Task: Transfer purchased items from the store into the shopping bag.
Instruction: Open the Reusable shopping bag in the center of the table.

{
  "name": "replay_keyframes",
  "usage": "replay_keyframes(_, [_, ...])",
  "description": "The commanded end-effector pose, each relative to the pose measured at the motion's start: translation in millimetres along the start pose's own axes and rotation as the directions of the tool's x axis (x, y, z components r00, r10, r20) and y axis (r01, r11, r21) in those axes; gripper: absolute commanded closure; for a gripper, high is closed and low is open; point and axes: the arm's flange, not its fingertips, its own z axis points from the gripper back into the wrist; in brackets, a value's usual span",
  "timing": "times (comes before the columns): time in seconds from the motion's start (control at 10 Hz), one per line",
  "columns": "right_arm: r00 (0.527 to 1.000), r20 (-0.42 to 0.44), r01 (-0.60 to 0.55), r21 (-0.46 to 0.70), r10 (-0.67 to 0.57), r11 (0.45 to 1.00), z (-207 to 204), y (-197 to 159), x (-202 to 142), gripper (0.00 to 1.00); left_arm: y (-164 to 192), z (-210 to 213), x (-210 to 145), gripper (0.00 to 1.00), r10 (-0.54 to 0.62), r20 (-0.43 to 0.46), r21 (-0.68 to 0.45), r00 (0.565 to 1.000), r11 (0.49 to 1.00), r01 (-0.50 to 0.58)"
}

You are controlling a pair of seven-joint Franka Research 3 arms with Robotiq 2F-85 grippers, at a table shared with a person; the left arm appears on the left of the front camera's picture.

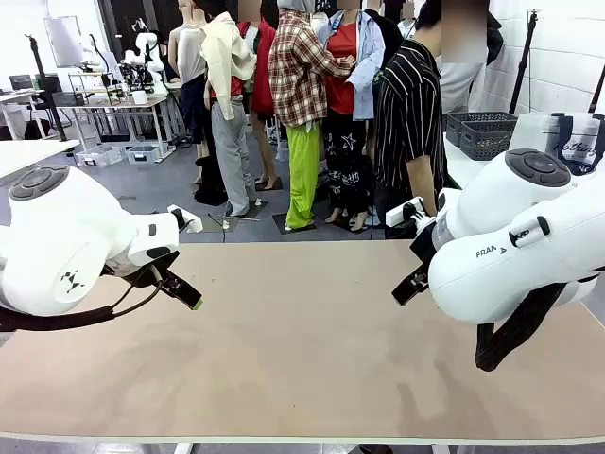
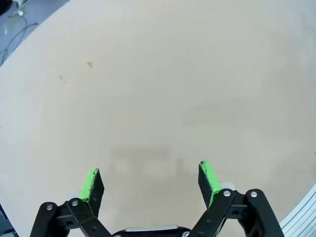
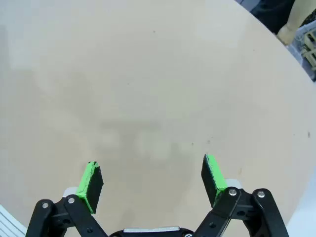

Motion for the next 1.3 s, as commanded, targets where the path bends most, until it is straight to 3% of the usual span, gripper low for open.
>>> replay_keyframes(0.0, [1.0, 0.0, 0.0, 0.0, 0.0, 1.0, 0, 0, 0, 0.0, 0, 0, 0, 0.0, 0.0, 0.001, 0.0, 1.0, 1.0, 0.0])
replay_keyframes(1.0, [1.0, 0.0, 0.001, 0.0, -0.001, 1.0, 0, 0, 0, 0.0, -1, 0, 0, 0.0, -0.003, 0.0, -0.001, 1.0, 1.0, 0.003])
replay_keyframes(1.2, [0.986, 0.166, 0.033, -0.117, -0.013, 0.993, 50, -19, 24, 0.0, 22, 63, 27, 0.0, -0.018, 0.202, 0.104, 0.979, 0.995, -0.003])
